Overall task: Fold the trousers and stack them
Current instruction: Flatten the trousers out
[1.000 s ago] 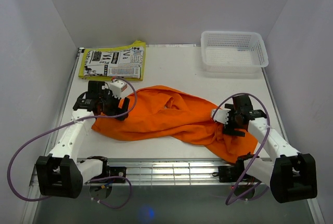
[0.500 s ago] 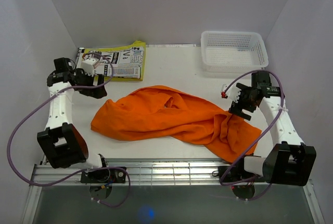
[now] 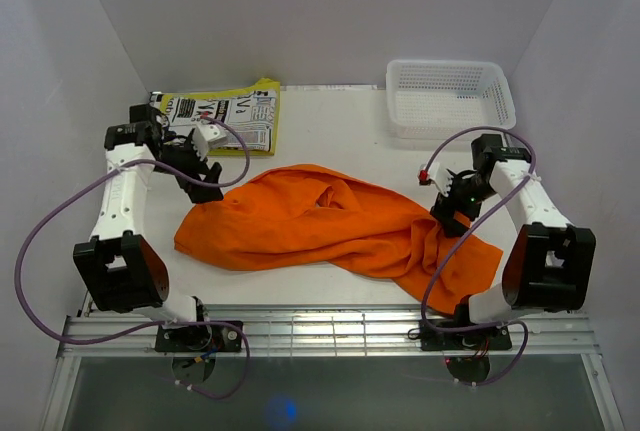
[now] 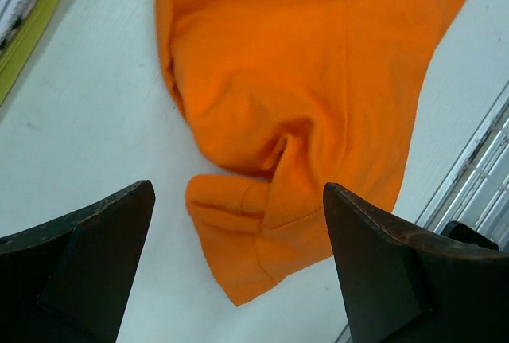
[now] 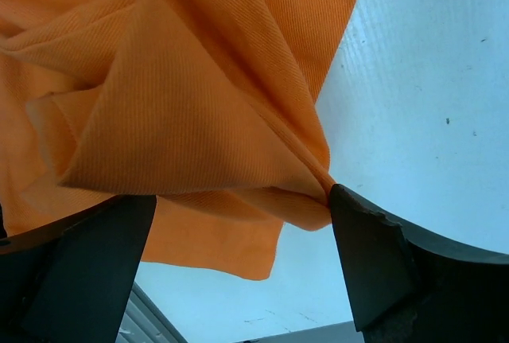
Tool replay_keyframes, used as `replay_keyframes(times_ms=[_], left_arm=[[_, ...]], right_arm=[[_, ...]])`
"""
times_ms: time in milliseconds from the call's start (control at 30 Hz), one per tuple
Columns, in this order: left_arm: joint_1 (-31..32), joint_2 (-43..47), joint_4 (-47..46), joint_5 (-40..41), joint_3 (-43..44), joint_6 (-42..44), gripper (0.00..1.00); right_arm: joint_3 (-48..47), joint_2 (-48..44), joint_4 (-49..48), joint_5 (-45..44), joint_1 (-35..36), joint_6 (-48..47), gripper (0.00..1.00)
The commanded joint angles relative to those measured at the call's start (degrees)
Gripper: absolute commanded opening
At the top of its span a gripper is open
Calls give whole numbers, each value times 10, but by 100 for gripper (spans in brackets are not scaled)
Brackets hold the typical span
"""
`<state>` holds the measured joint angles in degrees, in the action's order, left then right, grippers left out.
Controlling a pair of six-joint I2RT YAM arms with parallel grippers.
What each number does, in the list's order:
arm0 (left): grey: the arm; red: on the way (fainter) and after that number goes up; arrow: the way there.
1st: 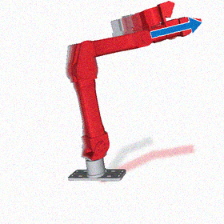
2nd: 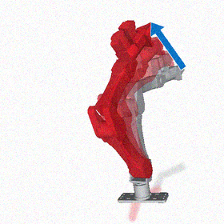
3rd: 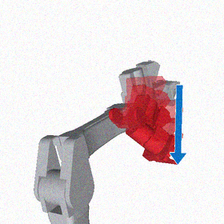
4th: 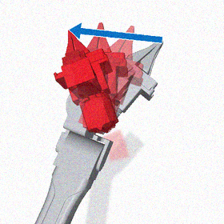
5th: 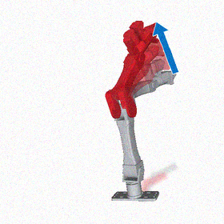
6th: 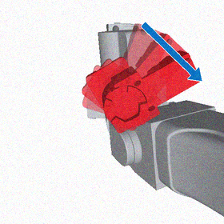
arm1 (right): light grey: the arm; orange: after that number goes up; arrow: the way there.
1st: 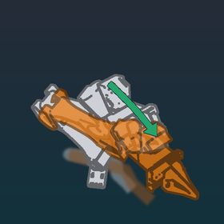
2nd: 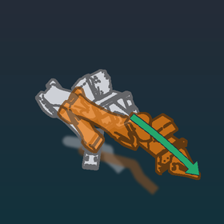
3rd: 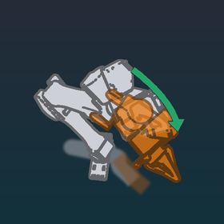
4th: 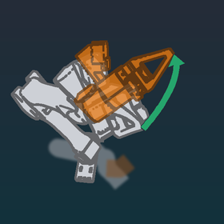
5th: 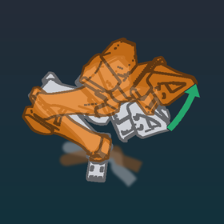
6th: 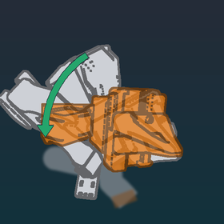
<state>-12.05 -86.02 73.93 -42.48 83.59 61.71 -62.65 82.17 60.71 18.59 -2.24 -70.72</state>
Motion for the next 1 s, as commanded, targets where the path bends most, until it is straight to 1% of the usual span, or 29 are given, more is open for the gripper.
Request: replay_keyframes(times_ms=[0, 33, 133, 167, 200, 267, 300, 333, 367, 400, 433, 467, 500, 567, 633, 667, 700, 733, 767, 800, 833, 867, 900, 933, 967], left_arm=[[57, 37, -19, 34, -29, 34, 98], [76, 37, -33, 59, -37, 32, 98], [83, 26, -42, 75, -62, 35, 98], [83, 23, -44, 85, -78, 38, 98], [83, 23, -48, 88, -87, 42, 98], [84, 23, -53, 101, -112, 57, 91], [87, 24, -54, 107, -115, 61, 84], [89, 23, -54, 112, -117, 65, 75], [89, 21, -54, 114, -114, 65, 60], [89, 14, -52, 112, -100, 64, 52], [89, 9, -39, 108, -89, 66, 40], [89, 4, -34, 103, -75, 61, 6], [89, -5, -33, 91, -43, 54, 1], [88, -11, -35, 74, -12, 38, 0], [88, -26, -58, 43, 38, -11, 0], [88, -32, -77, 36, 52, -37, 0], [89, -40, -103, 32, 63, -95, 0], [89, -60, -157, 36, 78, -126, 0], [89, -72, -191, 48, 81, -161, 0], [88, -87, -254, 62, 83, -220, 0], [88, -104, -285, 102, 86, -249, 0], [89, -146, -307, 125, 96, -274, 2], [89, -175, -316, 144, 110, -293, 12], [89, -205, -311, 184, 153, -328, 39], [88, -260, -304, 206, 176, -347, 51]], right_arm=[[-12, 36, -9, -8, 0, 27, 94], [-7, 47, -4, -12, 0, 27, 93], [12, 48, -5, -16, 0, 28, 91], [33, 44, -10, -18, 0, 28, 89], [43, 41, -16, -22, 1, 24, 83], [61, 31, -30, -26, 2, 21, 71], [63, 27, -34, -27, 2, 20, 64], [61, 25, -37, -26, 2, 17, 49], [49, 24, -36, -25, 2, 16, 40], [39, 24, -35, -24, 1, 17, 16], [28, 23, -35, -24, 1, 19, 8], [16, 22, -35, -23, 0, 21, 8], [-10, 21, -32, -21, -4, 22, 8], [-38, 19, -31, -11, -9, 21, 8], [-80, 21, -29, 0, -17, 18, 8], [-93, 26, -29, 1, -19, 18, 8], [-106, 31, -30, 2, -22, 19, 8], [-131, 46, -38, 0, -22, 22, 8], [-143, 58, -45, -3, -23, 34, 8], [-154, 85, -49, -10, -23, 40, 8], [-173, 101, -62, -15, -24, 47, 8], [-180, 115, -69, -21, -23, 54, 8], [-186, 143, -76, -35, -23, 70, 11], [-197, 157, -94, -46, -23, 79, 19], [-205, 170, -96, -57, -22, 86, 28]])
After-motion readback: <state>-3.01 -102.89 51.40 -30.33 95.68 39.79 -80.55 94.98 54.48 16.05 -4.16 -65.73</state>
